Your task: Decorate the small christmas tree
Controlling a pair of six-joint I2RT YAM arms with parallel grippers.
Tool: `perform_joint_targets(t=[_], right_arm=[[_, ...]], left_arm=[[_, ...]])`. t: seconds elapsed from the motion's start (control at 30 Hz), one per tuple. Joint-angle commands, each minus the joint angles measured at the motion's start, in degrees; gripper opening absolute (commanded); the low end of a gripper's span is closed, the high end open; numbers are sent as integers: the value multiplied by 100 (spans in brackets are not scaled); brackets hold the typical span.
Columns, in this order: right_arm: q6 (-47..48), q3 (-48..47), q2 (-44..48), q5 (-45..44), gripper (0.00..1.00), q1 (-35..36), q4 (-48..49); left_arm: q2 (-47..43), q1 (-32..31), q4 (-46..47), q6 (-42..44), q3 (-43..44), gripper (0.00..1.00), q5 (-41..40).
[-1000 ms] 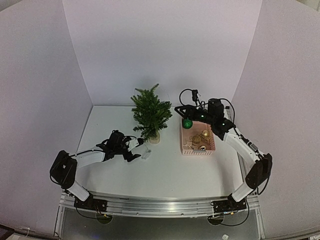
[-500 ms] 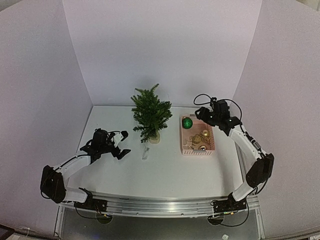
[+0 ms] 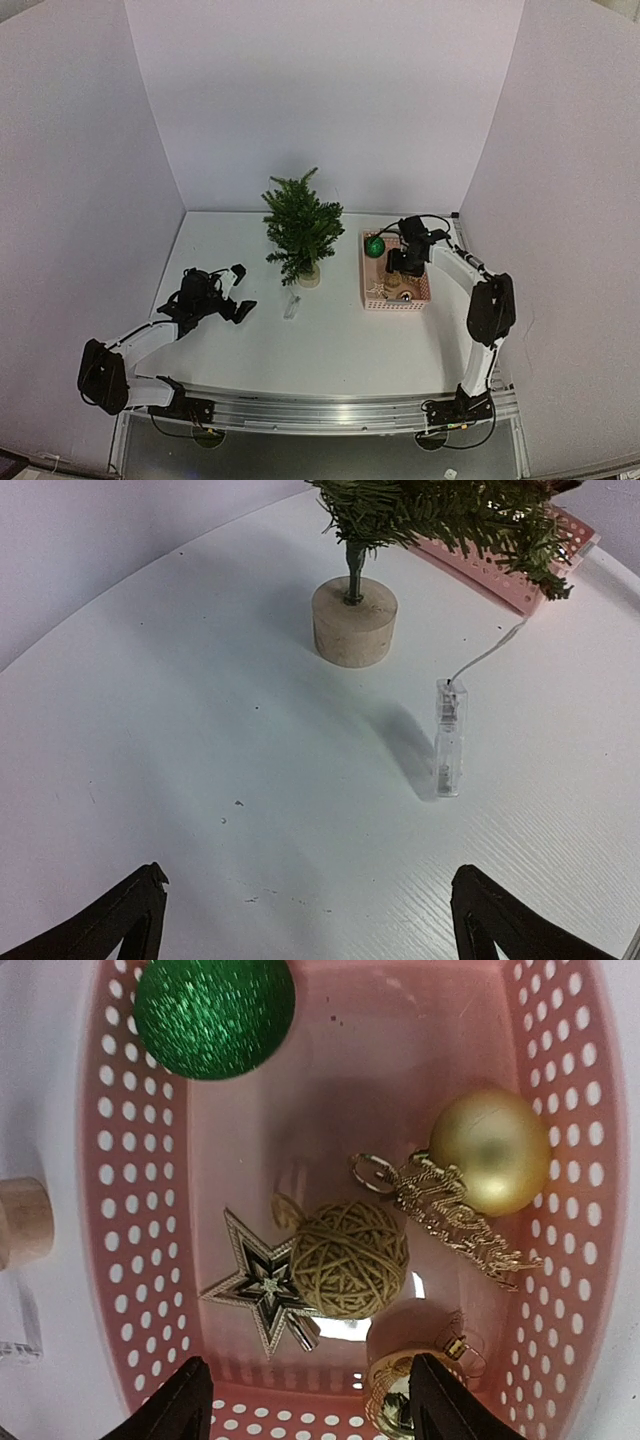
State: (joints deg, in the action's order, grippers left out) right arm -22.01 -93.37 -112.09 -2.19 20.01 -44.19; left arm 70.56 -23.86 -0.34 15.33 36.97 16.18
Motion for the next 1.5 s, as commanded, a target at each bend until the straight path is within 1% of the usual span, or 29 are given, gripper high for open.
perform_joint_targets(t=[0.0,0.33,0.73,0.83,0.97,1.03,1.13,1.23,1.37,1.47], right_arm=[[242,-353,-459,258,66,-12,-304],[376,-727,-1105,255,62,-161,-299],[448,-820,-1326,245,60,-214,-300],[440,-823,-1362,219,55,-224,-303],[420,-845,-1351,219,41,-228,-300],[436,-835,-1323,221,39,-227,-300],[468,-809,-1281,239,39,-227,-301],[473,-756,-1275,245,42,-226,-300],[442,-721,-1324,234,49,-226,-300],[423,-698,-1336,219,50,-226,-302]], left_arm=[[-68,46,325,-253,-32,99,-189],[229,71,489,-202,89,99,-299],[377,114,558,-119,152,99,-308],[387,118,568,-95,148,99,-307],[371,127,573,-56,155,99,-322],[369,134,578,-44,158,99,-316],[364,135,596,-27,147,99,-306],[357,136,608,-5,146,99,-287],[355,136,620,22,154,99,-265],[343,143,611,26,160,99,-264]])
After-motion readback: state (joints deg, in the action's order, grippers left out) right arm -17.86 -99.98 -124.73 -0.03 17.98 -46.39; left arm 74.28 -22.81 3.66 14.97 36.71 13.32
